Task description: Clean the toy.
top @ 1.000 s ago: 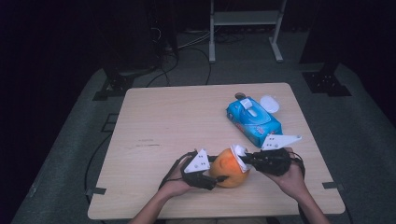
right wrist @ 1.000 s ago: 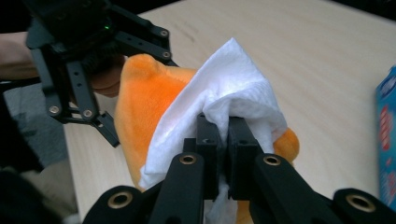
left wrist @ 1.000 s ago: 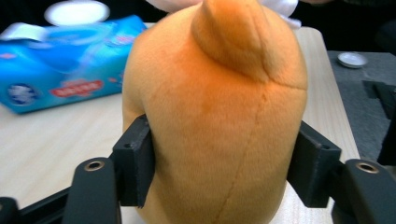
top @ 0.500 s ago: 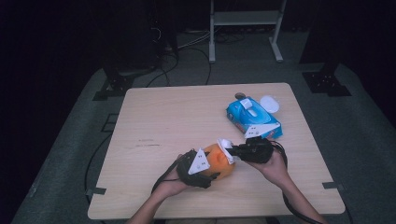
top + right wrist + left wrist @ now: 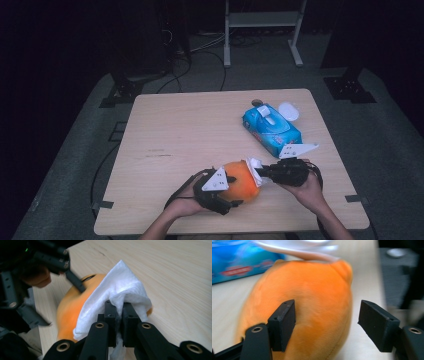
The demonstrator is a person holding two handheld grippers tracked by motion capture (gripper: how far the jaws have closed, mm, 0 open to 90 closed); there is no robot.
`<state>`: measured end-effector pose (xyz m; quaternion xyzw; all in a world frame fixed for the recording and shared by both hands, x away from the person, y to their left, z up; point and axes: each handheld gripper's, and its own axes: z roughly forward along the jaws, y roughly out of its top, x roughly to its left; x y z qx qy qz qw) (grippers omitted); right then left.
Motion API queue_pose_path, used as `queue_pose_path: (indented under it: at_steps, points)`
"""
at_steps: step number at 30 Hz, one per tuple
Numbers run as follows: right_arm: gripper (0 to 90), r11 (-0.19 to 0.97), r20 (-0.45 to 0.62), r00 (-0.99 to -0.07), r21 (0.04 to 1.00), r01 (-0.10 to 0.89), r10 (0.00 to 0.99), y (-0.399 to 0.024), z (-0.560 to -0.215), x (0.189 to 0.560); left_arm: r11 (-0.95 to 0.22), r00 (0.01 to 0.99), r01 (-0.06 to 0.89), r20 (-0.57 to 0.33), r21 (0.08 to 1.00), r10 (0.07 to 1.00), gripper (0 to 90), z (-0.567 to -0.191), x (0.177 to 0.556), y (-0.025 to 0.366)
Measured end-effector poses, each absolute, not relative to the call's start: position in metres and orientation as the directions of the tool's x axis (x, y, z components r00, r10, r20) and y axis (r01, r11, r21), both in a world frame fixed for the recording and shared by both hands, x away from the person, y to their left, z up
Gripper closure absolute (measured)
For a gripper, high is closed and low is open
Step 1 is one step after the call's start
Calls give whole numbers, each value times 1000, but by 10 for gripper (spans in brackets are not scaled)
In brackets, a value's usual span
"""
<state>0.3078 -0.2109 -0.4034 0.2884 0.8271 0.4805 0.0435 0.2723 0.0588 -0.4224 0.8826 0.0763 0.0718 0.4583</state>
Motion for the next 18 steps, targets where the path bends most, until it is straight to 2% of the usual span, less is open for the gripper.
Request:
queue_pose_path:
  at_steps: [2, 6, 7, 9, 13, 16, 17, 18]
  points:
    - [837, 386, 204, -835, 814, 435, 511, -208, -405, 307, -599, 980, 37, 87, 800, 177, 307, -422, 267, 54]
    - [838, 424, 199, -851, 797, 429, 487, -202, -410, 302, -600, 989, 57, 37, 798, 143, 306, -421, 267, 57]
    - [838, 429, 198, -854, 796, 427, 481, -202, -410, 300, -569, 993, 83, -22, 818, 112, 302, -416, 270, 61]
    - [837, 455, 182, -865, 790, 412, 467, -203, -411, 295, -537, 995, 81, -35, 840, 95, 275, -407, 272, 66]
    - [835, 468, 181, -878, 788, 399, 442, -205, -414, 291, -500, 989, 64, 11, 863, 145, 162, -398, 280, 65]
    - [834, 469, 180, -880, 789, 396, 439, -206, -413, 291, -499, 984, 65, 27, 864, 176, 142, -400, 291, 58]
    - [835, 468, 177, -881, 792, 392, 439, -207, -413, 290, -556, 981, 61, 52, 829, 185, 142, -405, 299, 50]
    - [835, 468, 177, -881, 792, 392, 439, -207, -413, 290, -556, 981, 61, 52, 829, 185, 142, -405, 299, 50]
